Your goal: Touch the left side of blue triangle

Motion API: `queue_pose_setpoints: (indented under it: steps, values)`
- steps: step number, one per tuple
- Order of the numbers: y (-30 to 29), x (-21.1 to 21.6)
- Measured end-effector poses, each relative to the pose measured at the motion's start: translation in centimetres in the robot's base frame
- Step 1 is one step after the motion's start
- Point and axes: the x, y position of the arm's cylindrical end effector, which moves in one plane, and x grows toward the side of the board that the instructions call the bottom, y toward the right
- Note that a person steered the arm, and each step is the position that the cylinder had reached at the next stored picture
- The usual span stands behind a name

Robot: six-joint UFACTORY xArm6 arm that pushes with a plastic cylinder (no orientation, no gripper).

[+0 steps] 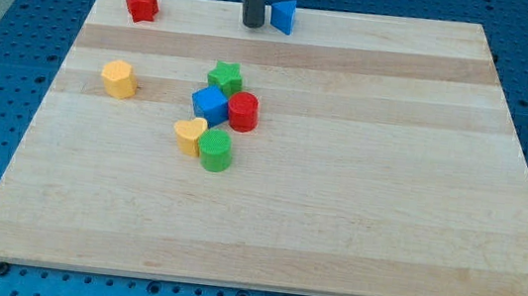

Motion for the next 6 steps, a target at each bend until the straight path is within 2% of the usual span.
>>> queue_pose_setpoints:
  steps: [1, 6]
  values:
    - [-0.3, -1.6]
    - [3.4, -0.7]
